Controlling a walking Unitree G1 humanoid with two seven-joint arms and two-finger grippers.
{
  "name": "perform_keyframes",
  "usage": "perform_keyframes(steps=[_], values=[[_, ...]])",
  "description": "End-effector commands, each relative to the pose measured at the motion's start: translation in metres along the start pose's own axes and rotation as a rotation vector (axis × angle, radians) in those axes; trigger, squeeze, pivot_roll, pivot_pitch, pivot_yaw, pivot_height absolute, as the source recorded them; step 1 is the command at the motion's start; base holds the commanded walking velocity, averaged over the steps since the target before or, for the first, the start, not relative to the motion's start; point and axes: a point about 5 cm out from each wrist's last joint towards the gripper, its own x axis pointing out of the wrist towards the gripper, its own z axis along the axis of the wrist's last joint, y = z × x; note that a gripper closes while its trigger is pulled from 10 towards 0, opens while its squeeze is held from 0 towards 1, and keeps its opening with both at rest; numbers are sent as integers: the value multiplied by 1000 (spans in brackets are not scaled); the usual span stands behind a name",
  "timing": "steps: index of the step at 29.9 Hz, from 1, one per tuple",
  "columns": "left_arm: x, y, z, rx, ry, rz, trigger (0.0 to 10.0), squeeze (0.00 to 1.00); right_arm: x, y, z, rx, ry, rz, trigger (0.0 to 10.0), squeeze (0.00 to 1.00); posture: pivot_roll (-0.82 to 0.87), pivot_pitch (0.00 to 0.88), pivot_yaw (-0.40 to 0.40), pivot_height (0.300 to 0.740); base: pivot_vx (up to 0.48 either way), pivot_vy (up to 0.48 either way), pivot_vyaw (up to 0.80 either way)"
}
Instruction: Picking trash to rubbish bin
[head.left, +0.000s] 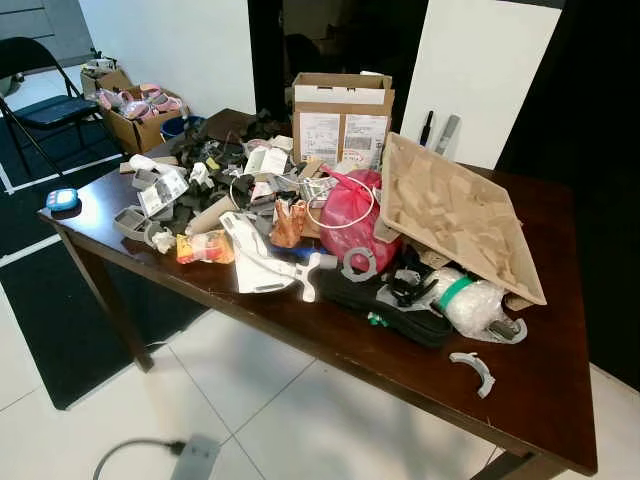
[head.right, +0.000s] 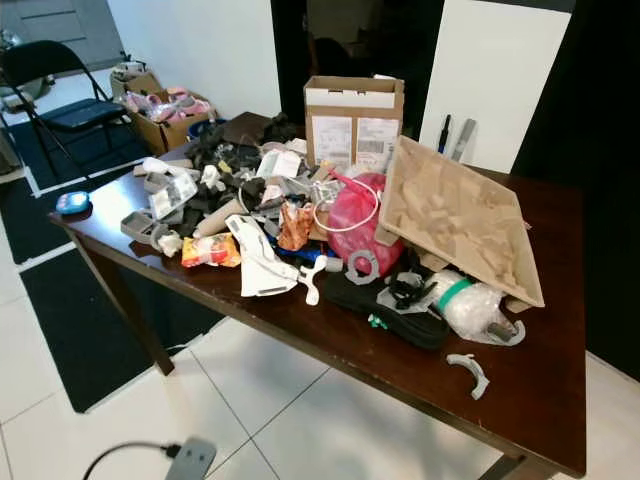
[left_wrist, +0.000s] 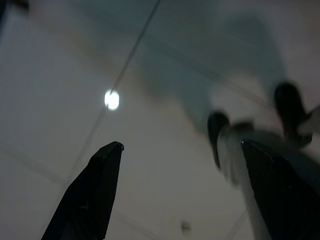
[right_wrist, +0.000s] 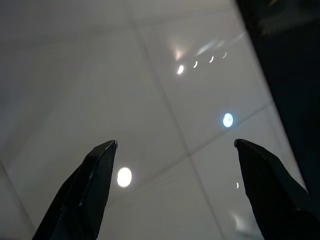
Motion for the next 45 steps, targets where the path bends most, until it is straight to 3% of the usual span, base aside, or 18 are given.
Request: perform_keyframes(steps=[1, 4, 8, 10, 11, 12, 16, 20, 24, 28, 36, 38, 39, 41, 42, 45], values=[[0, 5, 10, 41, -46, -15, 10000, 0, 1, -3, 19, 42, -60, -37, 10000, 0, 5, 71, 0, 740, 0, 0, 0], [1, 3, 25, 49, -114, -56, 10000, 0, 2, -3, 42, 82, -123, -45, 10000, 0, 7, 71, -3, 740, 0, 0, 0], [1, -11, 60, 76, -284, -258, 10000, 0, -6, 7, 94, 218, -269, -1, 10000, 0, 6, 70, -8, 740, 0, 0, 0], [0, -15, 65, 94, -310, -307, 10000, 0, -9, 10, 103, 247, -297, 18, 10000, 0, 7, 70, -7, 740, 0, 0, 0], [-3, -22, 75, 168, -364, -399, 10000, 0, -16, 20, 122, 300, -364, 79, 10000, 0, 5, 71, -7, 740, 0, 0, 0], [-3, -22, 75, 168, -364, -399, 10000, 0, -16, 20, 122, 300, -364, 79, 10000, 0, 5, 71, -7, 740, 0, 0, 0], [-10, -33, 94, 298, -466, -555, 10000, 0, -35, 42, 158, 398, -488, 289, 10000, 0, 6, 74, -8, 740, 0, 0, 0], [-25, -30, 125, 353, -604, -683, 10000, 0, -57, 60, 189, 449, -605, 513, 10000, 0, 10, 75, -7, 740, 0, 0, 0], [-40, -26, 138, 414, -662, -764, 10000, 0, -68, 70, 198, 416, -658, 620, 10000, 0, 11, 74, -6, 740, 0, 0, 0], [-58, -26, 142, 486, -713, -805, 10000, 0, -70, 73, 199, 379, -672, 653, 10000, 0, 9, 72, -2, 740, 0, 0, 0], [-88, -11, 138, 474, -792, -771, 10000, 0, -75, 73, 207, 302, -724, 758, 10000, 0, 19, 73, -2, 740, 0, 0, 0], [-93, -8, 137, 458, -799, -767, 10000, 0, -79, 75, 210, 291, -740, 827, 10000, 0, 27, 73, -4, 740, 0, 0, 0], [-100, -4, 134, 439, -798, -750, 10000, 0, -91, 83, 216, 270, -770, 996, 10000, 0, 27, 73, -4, 740, 0, 0, 0], [-104, -1, 132, 425, -794, -739, 10000, 0, -102, 90, 220, 241, -790, 1129, 10000, 0, 36, 76, -8, 740, 0, 0, 0], [-104, -1, 132, 425, -794, -739, 10000, 0, -102, 90, 220, 241, -790, 1129, 10000, 0, 36, 76, -8, 740, 0, 0, 0], [-104, -1, 131, 396, -777, -726, 10000, 0, -128, 109, 224, 168, -834, 1360, 10000, 0, 39, 81, -9, 740, 0, 0, 0]])
